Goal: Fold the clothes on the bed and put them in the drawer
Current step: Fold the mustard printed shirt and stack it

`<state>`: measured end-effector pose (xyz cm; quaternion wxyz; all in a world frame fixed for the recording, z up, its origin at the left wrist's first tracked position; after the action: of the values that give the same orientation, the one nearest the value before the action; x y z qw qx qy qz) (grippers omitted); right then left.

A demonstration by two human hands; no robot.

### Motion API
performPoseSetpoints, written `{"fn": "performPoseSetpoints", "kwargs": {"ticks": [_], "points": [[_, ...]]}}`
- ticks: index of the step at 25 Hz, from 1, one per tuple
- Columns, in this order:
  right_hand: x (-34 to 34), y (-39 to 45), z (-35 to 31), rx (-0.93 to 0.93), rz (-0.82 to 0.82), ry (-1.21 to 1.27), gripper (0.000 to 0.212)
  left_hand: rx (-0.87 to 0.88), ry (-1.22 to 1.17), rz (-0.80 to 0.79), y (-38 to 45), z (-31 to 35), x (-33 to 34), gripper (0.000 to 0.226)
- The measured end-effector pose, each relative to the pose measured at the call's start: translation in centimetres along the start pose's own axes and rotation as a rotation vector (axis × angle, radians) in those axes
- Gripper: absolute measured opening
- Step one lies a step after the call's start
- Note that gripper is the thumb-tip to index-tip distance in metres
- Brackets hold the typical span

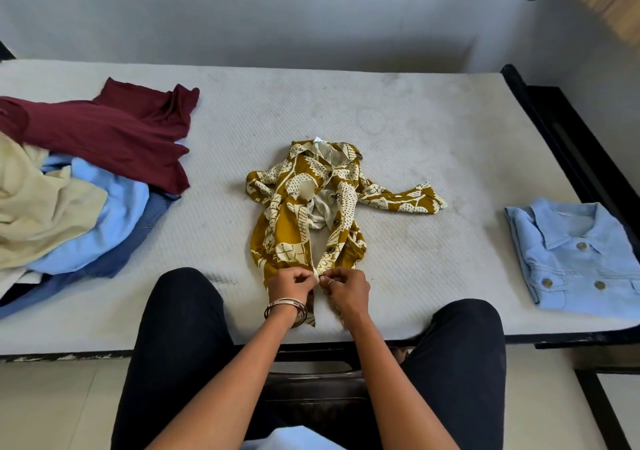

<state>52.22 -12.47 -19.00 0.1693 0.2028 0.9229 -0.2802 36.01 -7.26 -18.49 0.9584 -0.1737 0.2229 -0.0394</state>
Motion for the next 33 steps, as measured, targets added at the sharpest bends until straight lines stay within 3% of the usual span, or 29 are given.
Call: {"fn": "performPoseSetpoints", "kwargs": {"ticks": [5,9,12,16,19,24,29,33], "points": [[-0.7,0.0,0.5,0.03,-0.037,0.145,0.011,-0.042,-0.044,-0.072,0.1,0.8,0.9,0.009],[-0.4,0.4,0.3,0.054,-0.194,0.156,0.008,-0.094,-0.157,-0.142,0.2,0.5,1.4,0.016],[-0.2,0.7,-0.2,0.032,-0.272,0.104,0.011,-0.023,-0.057,-0.129,0.4,1.1,1.3,0.015],[-1.2,1.5,-2.3,-0.02,-0.236,-0.1,0.003,0.057,0.094,-0.132,0.9,2.5,1.9,0.01],[-1.4,2.2,-6.0,-0.159,-0.258,-0.217,0.014,0.078,0.142,-0.086,1.7,4.8,0.8,0.005],[-4.8,5.0,-8.8,-0.152,-0.119,-0.2,0.031,-0.217,-0.272,-0.116,4.2,4.4,-2.2,0.013],[-3.3,4.2,-5.5,-0.156,-0.106,-0.263,0.02,-0.232,-0.292,-0.156,4.7,3.9,-4.1,0.006],[0.5,2.2,-6.4,-0.34,-0.175,-0.27,0.016,-0.198,-0.237,-0.278,4.3,4.8,-2.4,0.011]]}}
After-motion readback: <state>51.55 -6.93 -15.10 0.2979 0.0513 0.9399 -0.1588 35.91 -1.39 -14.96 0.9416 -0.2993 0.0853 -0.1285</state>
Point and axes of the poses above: each hand's wrist, its own y-axis towards the middle knuckle, its own x-axis out of the palm, z = x × y, the point moved 10 cm from there along y, towards the middle knuckle, and after that the axes turned 5 degrees about -y, right-handed, at the moved point
